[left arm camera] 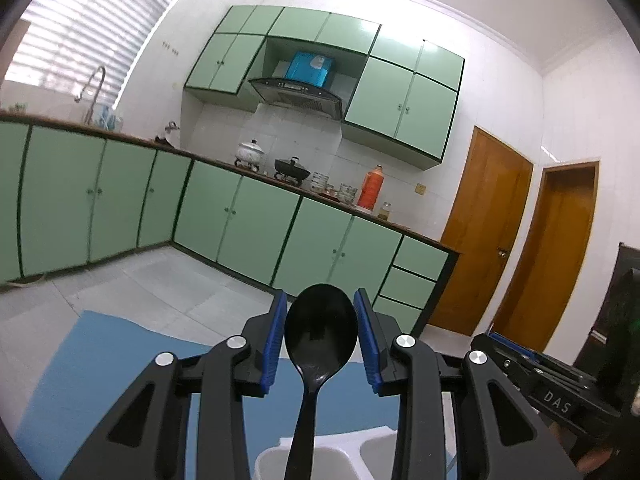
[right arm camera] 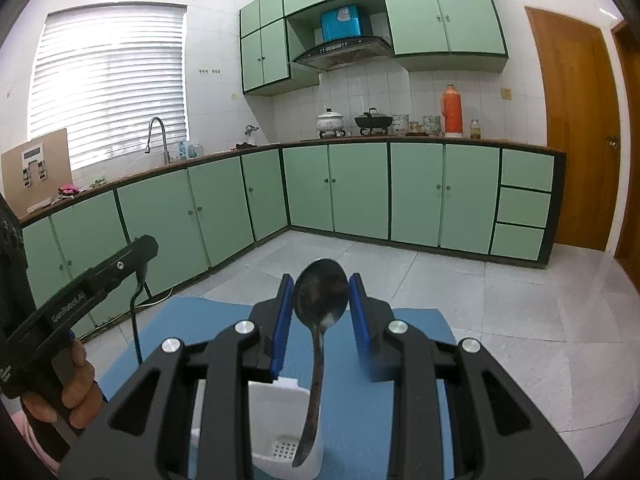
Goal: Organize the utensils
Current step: 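Carry the black spoon into the white holder with the left tool while the right drops the silver spoon in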
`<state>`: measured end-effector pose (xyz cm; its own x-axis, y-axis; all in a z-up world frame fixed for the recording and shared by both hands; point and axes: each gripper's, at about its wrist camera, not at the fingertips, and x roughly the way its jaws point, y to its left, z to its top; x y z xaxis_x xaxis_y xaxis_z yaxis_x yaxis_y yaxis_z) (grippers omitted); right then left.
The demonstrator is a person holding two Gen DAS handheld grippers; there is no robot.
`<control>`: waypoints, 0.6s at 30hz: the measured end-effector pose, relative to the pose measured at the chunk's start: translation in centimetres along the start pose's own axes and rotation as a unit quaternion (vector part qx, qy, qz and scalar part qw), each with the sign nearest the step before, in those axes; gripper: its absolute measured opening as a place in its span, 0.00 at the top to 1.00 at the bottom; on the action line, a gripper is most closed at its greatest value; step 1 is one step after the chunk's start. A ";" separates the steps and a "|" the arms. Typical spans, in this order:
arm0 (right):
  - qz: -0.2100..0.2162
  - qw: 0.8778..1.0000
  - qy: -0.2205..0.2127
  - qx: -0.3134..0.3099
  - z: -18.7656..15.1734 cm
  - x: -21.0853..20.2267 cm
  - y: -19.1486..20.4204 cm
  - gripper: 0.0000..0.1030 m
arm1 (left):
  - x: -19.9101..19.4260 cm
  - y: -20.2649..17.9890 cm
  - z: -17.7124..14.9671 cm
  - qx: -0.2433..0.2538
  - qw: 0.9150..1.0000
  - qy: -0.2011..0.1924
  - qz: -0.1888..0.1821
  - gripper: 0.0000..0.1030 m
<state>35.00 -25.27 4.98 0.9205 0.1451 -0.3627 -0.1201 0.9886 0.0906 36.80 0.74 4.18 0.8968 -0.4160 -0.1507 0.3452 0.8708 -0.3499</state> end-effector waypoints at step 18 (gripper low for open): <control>0.026 0.999 0.032 -0.012 -2.5 3.3 2.0 0.74 | 1.8 1.1 -4.0 0.005 0.999 0.032 0.016 0.67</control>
<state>36.89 -22.70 1.59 0.8876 0.1972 -0.4163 -0.1762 0.9804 0.0886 37.71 -0.11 -0.20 0.8880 -0.4039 -0.2198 0.3201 0.8862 -0.3350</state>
